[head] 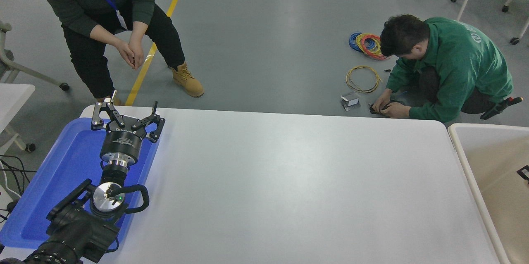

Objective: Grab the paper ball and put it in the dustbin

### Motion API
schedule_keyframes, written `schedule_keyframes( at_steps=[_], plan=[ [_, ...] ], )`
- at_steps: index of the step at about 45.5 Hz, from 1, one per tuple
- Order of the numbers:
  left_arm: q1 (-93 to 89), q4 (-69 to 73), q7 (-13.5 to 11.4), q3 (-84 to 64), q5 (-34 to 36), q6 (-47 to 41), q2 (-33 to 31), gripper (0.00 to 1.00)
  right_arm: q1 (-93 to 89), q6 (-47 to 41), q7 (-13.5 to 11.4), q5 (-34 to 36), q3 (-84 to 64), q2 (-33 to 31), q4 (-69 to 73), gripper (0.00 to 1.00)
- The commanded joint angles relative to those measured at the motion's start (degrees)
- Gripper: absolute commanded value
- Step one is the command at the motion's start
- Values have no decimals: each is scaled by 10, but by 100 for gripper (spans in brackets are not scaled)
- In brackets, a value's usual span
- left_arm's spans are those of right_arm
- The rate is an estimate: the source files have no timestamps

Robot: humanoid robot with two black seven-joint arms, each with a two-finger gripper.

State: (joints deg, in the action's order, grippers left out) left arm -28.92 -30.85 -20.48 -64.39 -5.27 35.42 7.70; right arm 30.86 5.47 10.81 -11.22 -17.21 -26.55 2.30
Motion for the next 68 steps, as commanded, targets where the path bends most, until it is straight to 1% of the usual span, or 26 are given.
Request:
schedule_keyframes(
  at_steps=[1,2,3,4,7,9,10,32,44,57,60,63,68],
  plan=[
    [0,0,0,0,0,0,-1,100,-9,6,-1,7,5,7,-1,42],
    [0,0,0,0,0,0,-1,100,-9,8,-1,8,6,7,-1,58],
    [0,0,0,0,0,0,0,100,-9,9,-1,8,6,7,-1,72],
    [0,0,0,0,0,0,-1,100,-9,9,-1,8,6,7,-1,79],
    [0,0,0,1,0,0,-1,100,-8,12,-1,8,6,7,-1,87],
    [0,0,0,1,0,0,0,100,-8,13,-1,8,5,8,-1,97],
    [0,0,0,0,0,0,0,100,-8,13,-1,8,5,8,-1,99],
    [0,0,0,1,0,0,-1,100,6,11,1,8,20,4,6,100],
    [0,0,0,0,0,0,-1,100,96,7,4,8,226,6,28,100],
    [0,0,0,0,0,0,0,100,148,3,7,5,378,-10,133,100],
    [0,0,0,0,0,0,0,100,148,3,13,1,422,-12,163,100],
    [0,0,0,0,0,0,-1,100,144,3,25,0,475,-17,197,100],
    [0,0,0,0,0,0,0,100,132,3,57,0,566,-17,249,100]
  ],
)
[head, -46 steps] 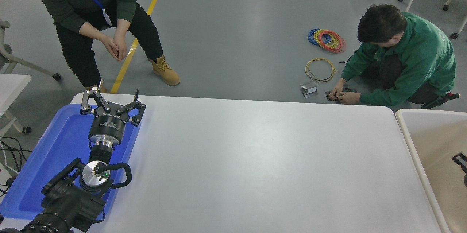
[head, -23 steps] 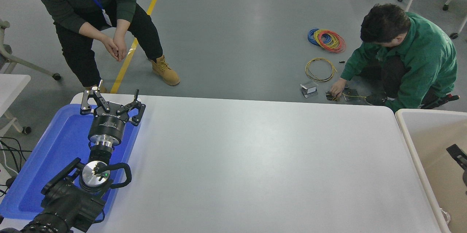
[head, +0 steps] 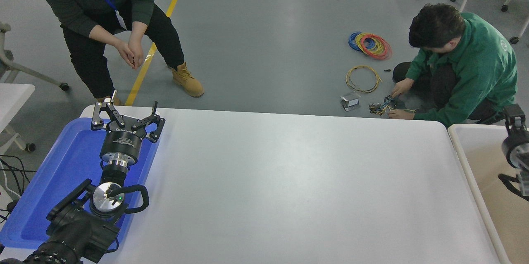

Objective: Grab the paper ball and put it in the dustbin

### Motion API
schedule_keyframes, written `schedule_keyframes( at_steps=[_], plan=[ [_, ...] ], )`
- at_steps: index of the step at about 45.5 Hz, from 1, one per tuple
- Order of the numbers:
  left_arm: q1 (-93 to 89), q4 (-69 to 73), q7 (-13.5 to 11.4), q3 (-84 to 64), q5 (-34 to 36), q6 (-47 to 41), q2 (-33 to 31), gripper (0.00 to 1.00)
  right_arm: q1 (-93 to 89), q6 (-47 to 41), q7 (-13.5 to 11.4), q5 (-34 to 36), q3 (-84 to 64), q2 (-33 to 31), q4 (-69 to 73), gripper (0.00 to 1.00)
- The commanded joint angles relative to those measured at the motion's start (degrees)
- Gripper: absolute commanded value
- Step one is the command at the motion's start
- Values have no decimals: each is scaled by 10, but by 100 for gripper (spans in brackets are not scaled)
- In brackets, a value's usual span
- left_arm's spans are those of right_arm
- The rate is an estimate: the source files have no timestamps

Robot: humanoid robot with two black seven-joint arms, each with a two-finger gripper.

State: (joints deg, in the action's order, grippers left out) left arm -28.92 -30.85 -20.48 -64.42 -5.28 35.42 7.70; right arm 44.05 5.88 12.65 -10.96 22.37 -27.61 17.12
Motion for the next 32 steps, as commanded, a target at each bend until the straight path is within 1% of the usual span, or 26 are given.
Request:
schedule_keyframes(
  at_steps=[1,10,16,19,26,32],
  plan=[
    [0,0,0,0,0,0,-1,100,-4,-1,47,-3,188,-5,112,100],
    [0,0,0,0,0,0,0,100,-46,-3,118,-3,318,5,211,100],
    [0,0,0,0,0,0,0,100,-88,-9,154,-5,385,23,277,100],
    [0,0,0,0,0,0,0,100,-111,-25,159,-5,410,29,305,100],
    [0,0,0,0,0,0,-1,100,-162,-97,159,-5,445,48,328,100],
    [0,0,0,0,0,0,0,100,-187,-111,159,-6,447,63,327,100]
  ],
)
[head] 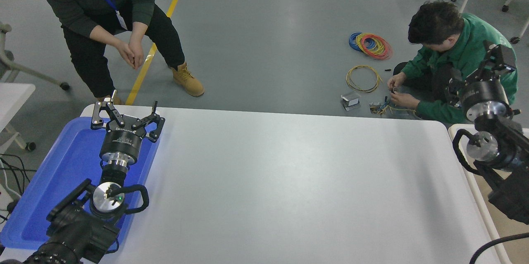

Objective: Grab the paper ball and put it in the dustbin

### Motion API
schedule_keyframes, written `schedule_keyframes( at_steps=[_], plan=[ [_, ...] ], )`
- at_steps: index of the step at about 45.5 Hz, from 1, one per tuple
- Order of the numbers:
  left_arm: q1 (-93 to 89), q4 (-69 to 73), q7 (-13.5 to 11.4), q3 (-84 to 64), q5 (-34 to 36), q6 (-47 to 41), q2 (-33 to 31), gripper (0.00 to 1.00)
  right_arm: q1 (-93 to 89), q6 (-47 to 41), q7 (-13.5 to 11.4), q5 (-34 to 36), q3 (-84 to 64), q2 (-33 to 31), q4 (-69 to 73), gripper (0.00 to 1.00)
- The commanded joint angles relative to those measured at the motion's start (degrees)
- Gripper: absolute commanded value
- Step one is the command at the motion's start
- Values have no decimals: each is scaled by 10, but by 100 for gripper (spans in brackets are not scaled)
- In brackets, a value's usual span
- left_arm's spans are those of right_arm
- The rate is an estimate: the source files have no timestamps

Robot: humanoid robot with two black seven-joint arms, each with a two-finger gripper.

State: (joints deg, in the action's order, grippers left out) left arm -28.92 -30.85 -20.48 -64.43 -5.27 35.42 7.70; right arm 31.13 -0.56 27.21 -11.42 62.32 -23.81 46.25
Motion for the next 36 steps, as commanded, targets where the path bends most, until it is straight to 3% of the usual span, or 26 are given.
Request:
schedule_keyframes(
  at_steps=[1,18,36],
  plan=[
    [0,0,0,0,0,0,0,100,-63,-49,14,-1,47,28,36,100],
    [0,0,0,0,0,0,0,100,-114,-49,14,-56,27,63,24,100],
    [0,0,0,0,0,0,0,100,-113,-49,14,-56,23,71,14,100]
  ],
)
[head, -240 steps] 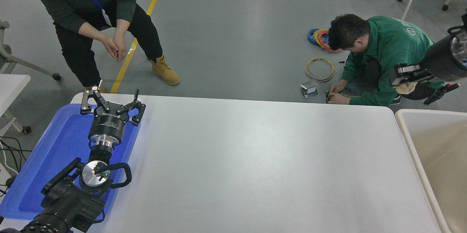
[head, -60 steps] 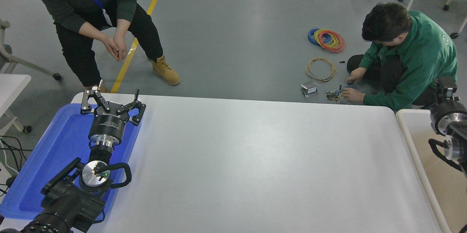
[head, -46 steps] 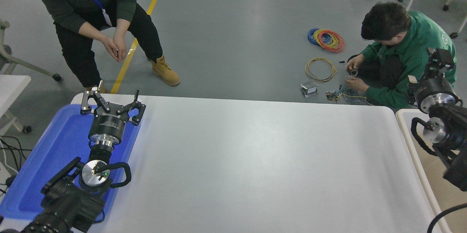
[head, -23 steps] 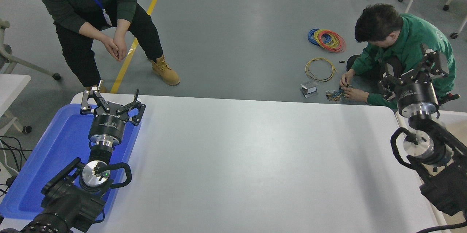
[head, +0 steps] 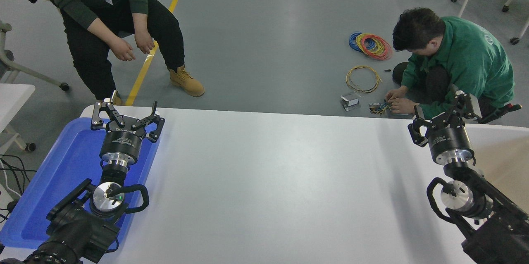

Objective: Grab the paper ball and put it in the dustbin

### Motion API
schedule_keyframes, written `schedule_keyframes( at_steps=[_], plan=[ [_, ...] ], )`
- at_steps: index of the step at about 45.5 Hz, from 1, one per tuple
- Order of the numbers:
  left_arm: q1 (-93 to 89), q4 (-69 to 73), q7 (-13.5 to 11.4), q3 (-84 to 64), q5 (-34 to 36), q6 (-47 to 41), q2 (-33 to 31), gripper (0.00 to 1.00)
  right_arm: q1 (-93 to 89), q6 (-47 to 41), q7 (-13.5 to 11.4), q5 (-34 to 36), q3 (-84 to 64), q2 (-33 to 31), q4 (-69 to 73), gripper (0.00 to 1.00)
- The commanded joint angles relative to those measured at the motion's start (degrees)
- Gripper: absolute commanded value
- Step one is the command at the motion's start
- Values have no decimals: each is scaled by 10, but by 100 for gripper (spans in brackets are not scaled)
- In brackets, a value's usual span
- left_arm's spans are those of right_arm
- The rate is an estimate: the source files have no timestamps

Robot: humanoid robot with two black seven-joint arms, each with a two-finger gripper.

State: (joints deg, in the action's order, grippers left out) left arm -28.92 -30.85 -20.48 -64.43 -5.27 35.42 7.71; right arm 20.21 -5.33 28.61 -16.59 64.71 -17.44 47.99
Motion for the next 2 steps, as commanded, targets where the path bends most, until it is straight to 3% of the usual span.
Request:
schedule_keyframes(
  at_steps=[1,2],
  plan=[
    [0,0,0,0,0,0,-1,100,-3,-1,0,-5,-1,7,-3,100],
    [0,0,0,0,0,0,0,100,-3,-1,0,-5,0,7,-3,100]
  ],
)
